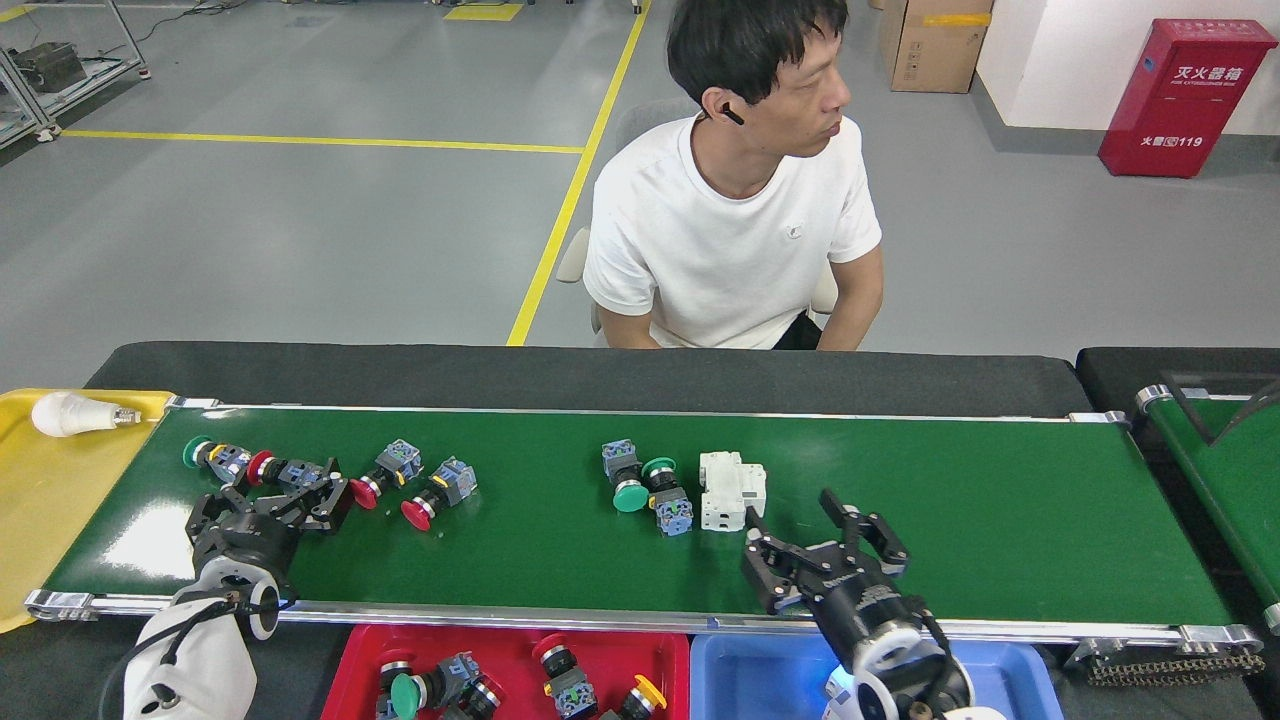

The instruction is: Pick switch part from conveyor to tray

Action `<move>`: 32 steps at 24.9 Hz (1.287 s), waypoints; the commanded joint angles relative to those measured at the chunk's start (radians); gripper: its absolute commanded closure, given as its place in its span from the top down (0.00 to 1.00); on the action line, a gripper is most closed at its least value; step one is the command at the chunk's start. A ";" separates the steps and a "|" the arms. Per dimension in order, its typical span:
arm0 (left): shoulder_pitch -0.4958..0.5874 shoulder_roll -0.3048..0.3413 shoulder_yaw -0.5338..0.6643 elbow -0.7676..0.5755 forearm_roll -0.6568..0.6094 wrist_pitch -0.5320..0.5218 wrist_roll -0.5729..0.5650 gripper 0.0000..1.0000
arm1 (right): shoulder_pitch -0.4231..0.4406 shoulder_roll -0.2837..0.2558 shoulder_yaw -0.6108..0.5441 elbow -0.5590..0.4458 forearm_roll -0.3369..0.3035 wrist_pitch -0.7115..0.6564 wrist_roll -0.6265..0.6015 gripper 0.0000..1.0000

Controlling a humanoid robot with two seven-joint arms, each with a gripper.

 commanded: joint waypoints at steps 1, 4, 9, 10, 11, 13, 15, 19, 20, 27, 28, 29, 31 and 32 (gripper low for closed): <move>-0.032 0.013 -0.011 0.015 0.005 0.001 0.028 0.36 | -0.047 0.027 0.049 0.047 0.002 0.067 -0.003 0.92; -0.030 0.010 -0.006 0.008 0.008 -0.057 0.028 0.05 | -0.109 0.059 0.108 0.151 0.002 0.098 -0.009 0.92; 0.036 0.007 0.002 -0.121 0.072 -0.086 0.029 0.04 | -0.160 0.102 0.139 0.219 0.000 0.112 -0.030 0.93; 0.091 0.016 0.003 -0.207 0.103 -0.103 0.028 0.04 | -0.155 0.099 0.157 0.198 -0.001 0.112 -0.030 0.93; 0.151 0.019 0.005 -0.301 0.123 -0.117 0.023 0.04 | -0.149 0.099 0.173 0.188 -0.001 0.110 -0.030 0.94; 0.268 0.024 0.009 -0.468 0.132 -0.135 0.022 0.04 | -0.145 0.099 0.197 0.188 -0.001 0.110 -0.030 0.94; 0.403 0.025 0.019 -0.634 0.134 -0.149 0.020 0.04 | -0.145 0.100 0.213 0.190 -0.001 0.112 -0.030 0.94; 0.639 0.016 0.019 -0.919 0.134 -0.181 0.023 0.04 | -0.142 0.099 0.222 0.193 0.000 0.109 -0.032 0.94; 0.679 0.014 0.017 -0.962 0.132 -0.189 0.026 0.04 | -0.140 0.099 0.231 0.193 0.002 0.109 -0.032 0.94; 0.838 0.014 -0.155 -1.141 0.031 -0.217 0.056 0.05 | -0.145 0.099 0.266 0.239 0.002 0.112 -0.033 0.94; 0.844 0.018 -0.199 -1.138 -0.024 -0.217 0.065 0.07 | -0.148 0.100 0.266 0.244 0.002 0.112 -0.038 0.94; 0.846 0.014 -0.244 -1.135 -0.083 -0.217 0.071 0.08 | -0.149 0.102 0.266 0.245 0.002 0.113 -0.039 0.94; 0.846 -0.001 -0.287 -1.132 -0.153 -0.217 0.072 0.34 | -0.155 0.111 0.265 0.250 0.000 0.115 -0.041 0.94; 0.846 -0.016 -0.287 -1.132 -0.152 -0.215 0.072 0.54 | -0.160 0.114 0.263 0.253 -0.001 0.115 -0.047 0.94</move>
